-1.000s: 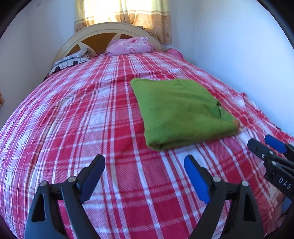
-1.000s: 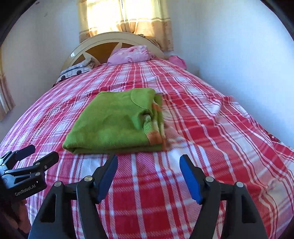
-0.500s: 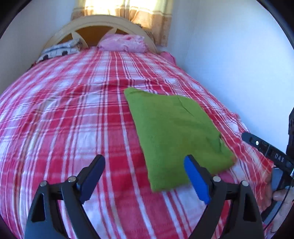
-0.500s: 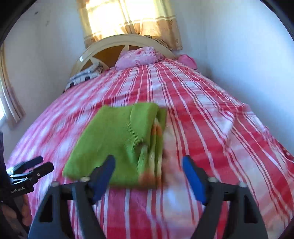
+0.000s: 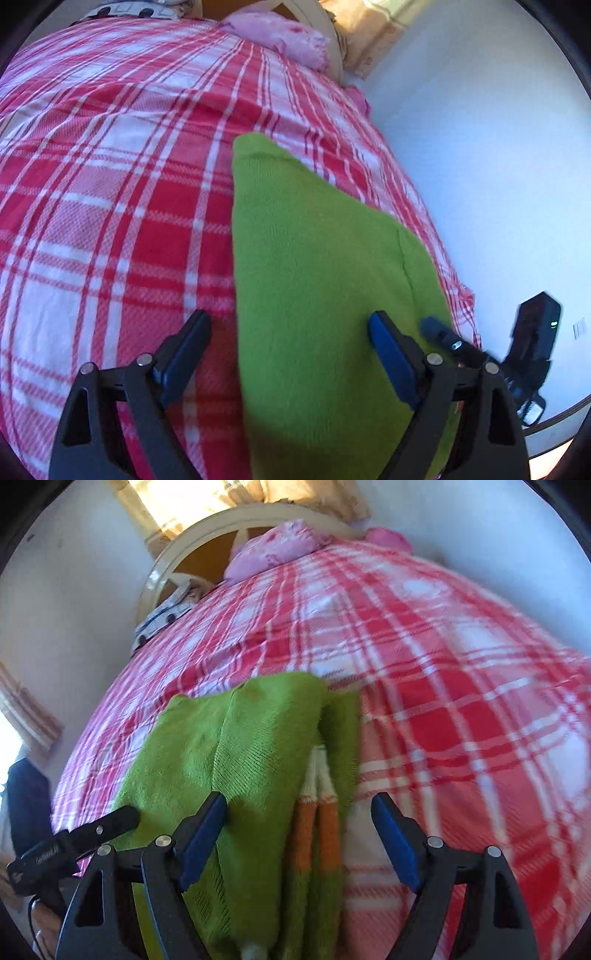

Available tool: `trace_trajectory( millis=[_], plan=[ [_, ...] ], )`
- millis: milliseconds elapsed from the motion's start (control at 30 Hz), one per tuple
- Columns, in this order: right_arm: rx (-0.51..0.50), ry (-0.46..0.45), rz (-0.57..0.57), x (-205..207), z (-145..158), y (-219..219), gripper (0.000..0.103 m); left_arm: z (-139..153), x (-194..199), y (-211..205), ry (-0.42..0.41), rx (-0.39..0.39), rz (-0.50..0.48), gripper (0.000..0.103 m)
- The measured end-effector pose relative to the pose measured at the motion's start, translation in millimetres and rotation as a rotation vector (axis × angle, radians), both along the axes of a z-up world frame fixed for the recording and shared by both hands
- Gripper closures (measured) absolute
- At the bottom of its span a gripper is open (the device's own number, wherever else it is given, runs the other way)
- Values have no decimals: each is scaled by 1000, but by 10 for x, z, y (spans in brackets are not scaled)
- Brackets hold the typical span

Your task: Fold small clothes

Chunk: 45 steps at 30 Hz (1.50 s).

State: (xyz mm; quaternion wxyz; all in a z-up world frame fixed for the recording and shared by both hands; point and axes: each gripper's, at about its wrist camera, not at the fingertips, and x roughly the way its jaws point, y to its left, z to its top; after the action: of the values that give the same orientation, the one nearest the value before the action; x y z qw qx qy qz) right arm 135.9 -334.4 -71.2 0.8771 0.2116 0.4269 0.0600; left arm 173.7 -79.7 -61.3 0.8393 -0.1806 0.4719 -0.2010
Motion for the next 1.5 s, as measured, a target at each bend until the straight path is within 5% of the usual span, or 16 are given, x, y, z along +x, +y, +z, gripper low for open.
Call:
trace_trajectory(
  millis=[167, 233, 433, 533, 800, 1033, 1500],
  plan=[
    [-12, -24, 53, 36, -46, 75, 22, 13, -55, -160, -50, 48, -64, 30],
    [-25, -35, 75, 28, -36, 110, 47, 16, -61, -166, -59, 52, -56, 36],
    [-143, -79, 57, -65, 87, 283, 73, 126, -83, -264, -112, 125, -51, 59],
    [-237, -131, 46, -175, 245, 437, 75, 282, -201, -329, -190, 210, -54, 63],
    [-202, -249, -5, -673, 729, 690, 76, 795, -728, -121, -358, 294, -46, 64],
    [-156, -300, 41, -1132, 962, 1257, 76, 860, -1087, 451, -328, 315, 2, 64],
    [-106, -306, 321, -1401, 890, 2840, 76, 662, -1655, 1920, -222, 334, 274, 64]
  ],
)
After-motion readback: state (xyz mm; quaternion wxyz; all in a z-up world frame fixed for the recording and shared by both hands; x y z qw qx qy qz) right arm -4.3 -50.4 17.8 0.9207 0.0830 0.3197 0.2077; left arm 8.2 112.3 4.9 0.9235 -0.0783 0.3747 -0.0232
